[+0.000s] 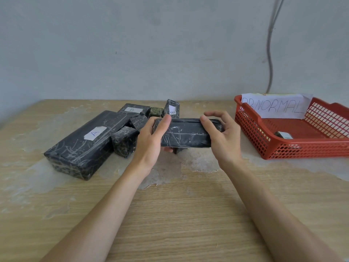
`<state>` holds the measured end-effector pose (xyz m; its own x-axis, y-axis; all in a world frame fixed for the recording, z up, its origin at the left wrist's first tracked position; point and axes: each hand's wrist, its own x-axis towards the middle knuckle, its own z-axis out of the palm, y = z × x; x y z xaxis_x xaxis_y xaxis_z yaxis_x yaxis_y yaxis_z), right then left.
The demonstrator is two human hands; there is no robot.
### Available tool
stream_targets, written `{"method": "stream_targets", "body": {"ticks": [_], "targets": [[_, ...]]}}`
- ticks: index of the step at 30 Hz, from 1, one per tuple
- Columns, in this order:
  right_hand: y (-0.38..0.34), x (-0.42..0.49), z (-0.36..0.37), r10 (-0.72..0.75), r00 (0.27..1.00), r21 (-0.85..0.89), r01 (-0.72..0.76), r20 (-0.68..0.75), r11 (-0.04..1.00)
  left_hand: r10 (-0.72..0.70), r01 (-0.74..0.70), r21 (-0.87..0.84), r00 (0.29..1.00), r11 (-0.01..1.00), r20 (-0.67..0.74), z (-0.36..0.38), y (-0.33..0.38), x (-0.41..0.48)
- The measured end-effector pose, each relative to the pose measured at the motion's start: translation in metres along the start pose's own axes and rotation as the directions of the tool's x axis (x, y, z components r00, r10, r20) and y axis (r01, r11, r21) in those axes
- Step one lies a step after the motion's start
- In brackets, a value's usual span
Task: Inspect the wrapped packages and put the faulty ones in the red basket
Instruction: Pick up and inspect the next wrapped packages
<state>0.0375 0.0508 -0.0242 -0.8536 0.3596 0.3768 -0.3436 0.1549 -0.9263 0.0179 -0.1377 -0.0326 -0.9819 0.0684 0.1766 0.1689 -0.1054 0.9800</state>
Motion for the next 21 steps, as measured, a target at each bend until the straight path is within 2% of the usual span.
{"method": "stream_targets", "body": {"ticks": [2, 5, 7, 11, 13, 17, 21], "targets": [[0.001, 0.000, 0.000, -0.004, 1.000, -0.017, 0.003, -0.009, 1.000, 0.026, -0.024, 0.036, 0.998, 0.999, -0.055, 0.001, -0.003, 0.001], [-0.001, -0.003, 0.000, -0.007, 0.998, -0.065, 0.011, 0.059, 0.998, 0.107, -0.090, 0.138, 0.988, 0.986, -0.115, 0.001, -0.006, 0.000], [-0.001, -0.004, 0.001, -0.016, 0.997, -0.102, 0.025, 0.081, 0.994, 0.120, -0.099, 0.145, 0.982, 0.985, -0.144, 0.000, -0.004, -0.001], [-0.001, -0.004, 0.001, -0.038, 0.998, -0.116, 0.043, 0.050, 0.992, 0.011, -0.009, 0.104, 1.000, 0.995, -0.024, -0.002, 0.000, -0.001], [-0.002, -0.004, -0.001, -0.046, 0.996, -0.131, 0.055, 0.070, 0.990, -0.027, 0.028, 0.073, 1.000, 0.997, -0.010, -0.001, 0.001, -0.001], [-0.005, -0.003, -0.003, -0.051, 0.986, 0.084, 0.038, 0.158, 0.996, -0.020, 0.019, -0.009, 0.994, 1.000, -0.106, 0.002, 0.003, 0.000], [-0.005, -0.002, -0.002, -0.072, 0.987, 0.115, 0.056, 0.145, 0.992, -0.012, 0.010, -0.039, 0.999, 0.999, -0.053, -0.003, 0.004, 0.000]]}}
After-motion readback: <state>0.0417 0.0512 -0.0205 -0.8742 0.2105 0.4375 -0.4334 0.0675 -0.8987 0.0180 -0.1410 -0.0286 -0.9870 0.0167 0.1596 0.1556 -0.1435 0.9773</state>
